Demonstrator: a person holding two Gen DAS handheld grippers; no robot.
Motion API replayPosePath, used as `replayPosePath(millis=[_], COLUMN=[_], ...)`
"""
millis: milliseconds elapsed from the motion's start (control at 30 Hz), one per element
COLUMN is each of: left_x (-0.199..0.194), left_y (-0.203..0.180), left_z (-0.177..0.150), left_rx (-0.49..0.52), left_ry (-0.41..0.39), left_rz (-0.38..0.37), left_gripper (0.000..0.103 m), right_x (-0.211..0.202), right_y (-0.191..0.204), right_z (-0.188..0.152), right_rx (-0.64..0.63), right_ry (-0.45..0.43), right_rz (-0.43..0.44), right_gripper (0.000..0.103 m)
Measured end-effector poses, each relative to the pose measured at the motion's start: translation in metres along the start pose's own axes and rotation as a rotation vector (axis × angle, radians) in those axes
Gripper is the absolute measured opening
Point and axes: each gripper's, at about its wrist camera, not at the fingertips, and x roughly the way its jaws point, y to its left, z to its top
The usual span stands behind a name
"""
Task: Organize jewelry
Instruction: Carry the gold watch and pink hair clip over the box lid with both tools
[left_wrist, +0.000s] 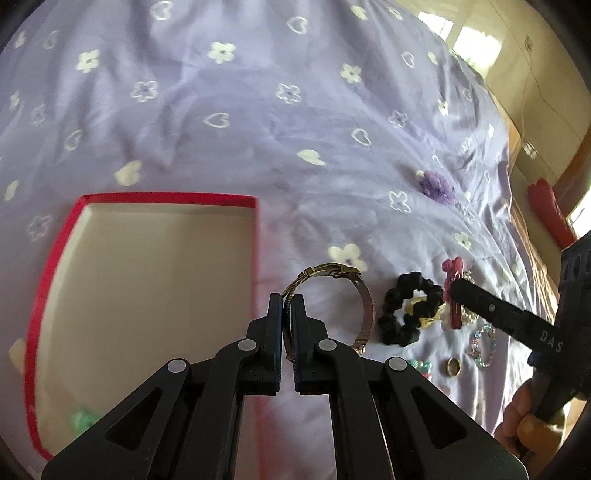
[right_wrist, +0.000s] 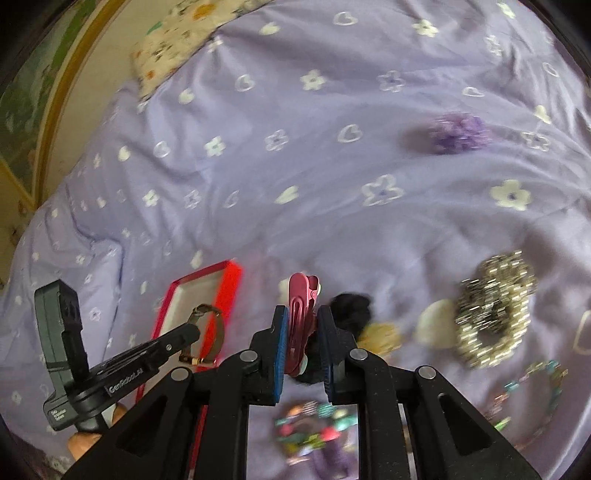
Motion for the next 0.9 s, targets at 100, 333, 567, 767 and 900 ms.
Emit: replayPosePath(millis=[100,333,567,767,900], left_x=[-0.012,-0.030,-0.037,-0.032,-0.023], left_y=[0.018,0.060,0.097,0.123,0.138], left_z=[-0.005,-0.015,-0.021,-0.024,-0.024], left_rx=[-0.023,-0.078,-0.130,-0.164,-0.180], left_ry=[-0.015,-0.026,-0.032,-0.027,-0.011], left_rz=[0.019,0.067,0.101,0.130,0.149], left_gripper=[0.003,0.003,0.003,0.003,0.003], right_x=[0.008,0.032,0.055,0.080,0.099], right_y=[0.019,0.059,0.091,0.116,0.130], right_z=[-0.006,-0.022,-0.034,-0.041,-0.045], right_rx=[-0.027,-0.080,-0.126,-0.153,-0.174], right_ry=[0.020,0.078,0.120,0.164,0.194], right_rz=[0.028,0.084,0.115,0.144,0.147], right_gripper=[0.016,0.016,0.016,0.016,0.016])
